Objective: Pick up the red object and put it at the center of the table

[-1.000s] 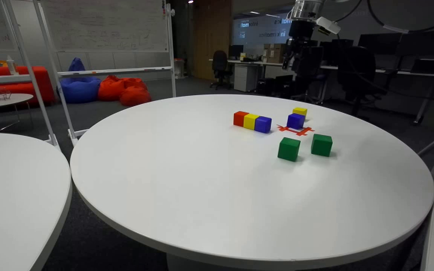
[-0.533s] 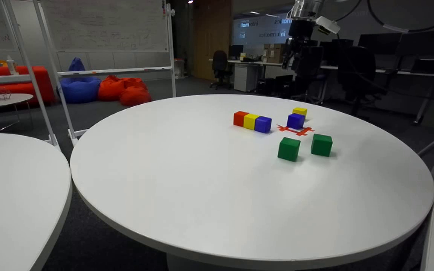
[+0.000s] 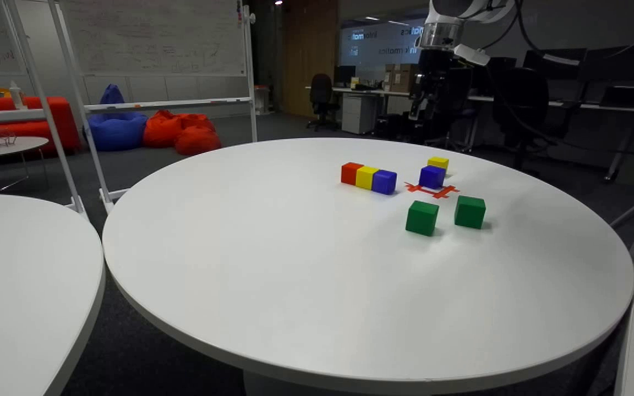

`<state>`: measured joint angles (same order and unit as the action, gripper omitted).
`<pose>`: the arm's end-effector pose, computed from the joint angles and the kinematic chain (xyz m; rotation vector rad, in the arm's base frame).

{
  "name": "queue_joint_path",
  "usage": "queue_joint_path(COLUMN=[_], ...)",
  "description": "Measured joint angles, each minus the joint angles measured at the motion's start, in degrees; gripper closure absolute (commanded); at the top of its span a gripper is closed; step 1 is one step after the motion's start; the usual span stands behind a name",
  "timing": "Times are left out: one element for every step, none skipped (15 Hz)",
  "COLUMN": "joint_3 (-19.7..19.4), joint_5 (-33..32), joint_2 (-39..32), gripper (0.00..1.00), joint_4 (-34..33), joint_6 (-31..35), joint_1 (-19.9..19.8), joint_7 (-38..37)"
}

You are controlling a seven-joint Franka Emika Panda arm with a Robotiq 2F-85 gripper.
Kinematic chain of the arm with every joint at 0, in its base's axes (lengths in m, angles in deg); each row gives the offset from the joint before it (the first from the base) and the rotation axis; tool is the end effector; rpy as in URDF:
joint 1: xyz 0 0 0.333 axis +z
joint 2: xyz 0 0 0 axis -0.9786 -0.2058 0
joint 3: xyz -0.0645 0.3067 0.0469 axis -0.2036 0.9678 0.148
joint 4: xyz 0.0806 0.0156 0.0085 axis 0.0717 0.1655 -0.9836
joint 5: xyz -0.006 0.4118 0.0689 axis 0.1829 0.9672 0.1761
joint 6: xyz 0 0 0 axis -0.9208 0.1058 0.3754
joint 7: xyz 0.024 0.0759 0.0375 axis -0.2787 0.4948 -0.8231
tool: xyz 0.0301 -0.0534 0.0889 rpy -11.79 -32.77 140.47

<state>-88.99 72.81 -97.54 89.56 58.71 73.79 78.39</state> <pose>0.6288 -0.0983 0.3276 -3.0799 -0.1482 -0.1450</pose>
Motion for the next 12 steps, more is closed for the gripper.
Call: queue_joint_path(joint_3=[0.0, 0.01, 0.03, 0.04, 0.06, 0.11, 0.16, 0.25, 0.32, 0.35, 0.37, 0.4], joint_5=[0.0, 0.0, -0.02, -0.04, -0.04, -0.04, -0.04, -0.04, -0.04, -0.04, -0.04, -0.15], joint_2=[-1.51, -2.99, -4.42, -5.72, -6.82, -7.64, -8.09, -8.23, -8.24, -8.25, -8.25, -8.26], gripper=[0.0, 0.0, 0.0, 0.0, 0.0, 0.0, 0.0, 0.0, 0.0, 0.0, 0.0, 0.0], joint_4=[-1.0, -2.03, -3.06, -4.07, -4.99, -5.77, -6.26, -6.52, -6.67, -6.77, -6.82, -6.82], joint_6=[-0.12, -0.3, -0.57, -0.91, -1.23, -1.74, -2.03, -2.14, -2.22, -2.27, -2.28, -2.28], joint_1=[-0.29, -0.56, -0.82, -1.03, -1.19, -1.33, -1.41, -1.52, -1.6, -1.62, -1.63, -1.67], joint_7=[0.0, 0.0, 0.0, 0.0, 0.0, -0.07, -0.4, -0.71, -0.86, -0.95, -0.99, -0.99])
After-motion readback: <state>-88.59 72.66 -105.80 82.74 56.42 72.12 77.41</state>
